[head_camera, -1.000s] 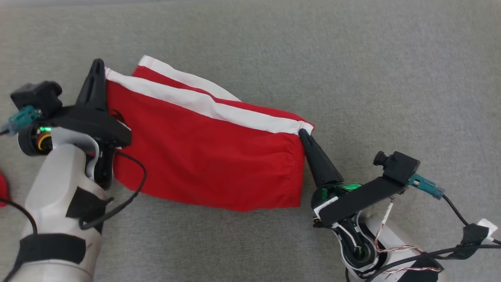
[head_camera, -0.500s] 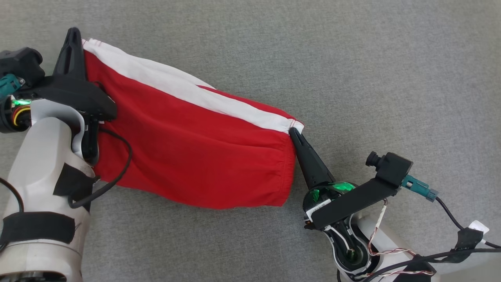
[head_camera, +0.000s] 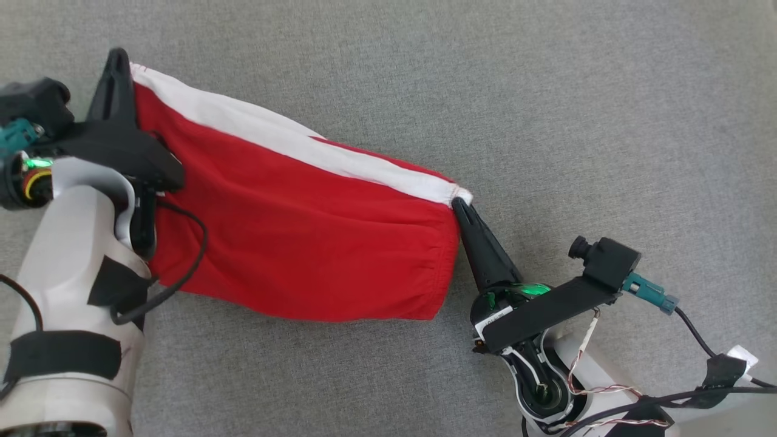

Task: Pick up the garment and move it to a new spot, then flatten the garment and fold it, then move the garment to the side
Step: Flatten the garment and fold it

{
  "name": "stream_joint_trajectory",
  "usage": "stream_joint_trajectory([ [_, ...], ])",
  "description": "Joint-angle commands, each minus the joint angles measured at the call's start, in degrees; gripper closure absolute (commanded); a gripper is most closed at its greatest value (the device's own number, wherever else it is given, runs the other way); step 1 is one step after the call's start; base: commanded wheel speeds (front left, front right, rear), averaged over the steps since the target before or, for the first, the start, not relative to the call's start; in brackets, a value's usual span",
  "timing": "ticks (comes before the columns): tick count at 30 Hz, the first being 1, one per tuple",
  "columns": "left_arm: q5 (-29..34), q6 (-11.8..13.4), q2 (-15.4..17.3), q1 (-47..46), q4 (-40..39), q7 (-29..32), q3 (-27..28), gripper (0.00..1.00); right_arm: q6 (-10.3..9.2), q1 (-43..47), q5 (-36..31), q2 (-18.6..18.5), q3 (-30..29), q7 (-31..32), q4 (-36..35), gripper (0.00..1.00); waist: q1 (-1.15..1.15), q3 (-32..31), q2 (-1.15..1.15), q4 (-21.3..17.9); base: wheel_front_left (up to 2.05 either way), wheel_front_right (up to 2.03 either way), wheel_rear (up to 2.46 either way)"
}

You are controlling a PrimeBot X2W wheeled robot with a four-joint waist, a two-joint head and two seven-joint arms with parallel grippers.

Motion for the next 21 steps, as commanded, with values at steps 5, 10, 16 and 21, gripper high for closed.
stream_joint_trajectory([
  [5,0.4,-0.1,-0.3,2.0,-2.0,-0.1,1.3,0.0,-0.07,1.1,-1.4,0.0,-0.8,0.0,1.5,0.0,0.0,-1.0,-0.01,0.6,0.0,0.0,0.0],
  [10,1.4,-0.7,-0.7,3.6,-3.7,-0.1,1.7,0.0,-0.08,1.6,-3.7,-0.1,-2.9,0.0,2.8,0.0,0.0,-1.8,-0.01,1.1,0.0,0.0,0.0],
  [16,2.4,-2.0,-0.3,7.3,-4.3,-0.1,2.5,0.0,-0.07,4.2,-11.0,0.8,-9.0,0.0,4.5,0.0,0.0,-4.2,-0.01,1.6,0.0,0.0,0.0],
  [21,3.0,-2.6,-0.7,10.6,-4.6,-0.1,2.9,0.0,-0.06,6.8,-23.3,0.6,-14.5,0.0,5.4,0.0,0.0,-6.9,-0.01,2.1,0.0,0.0,0.0],
])
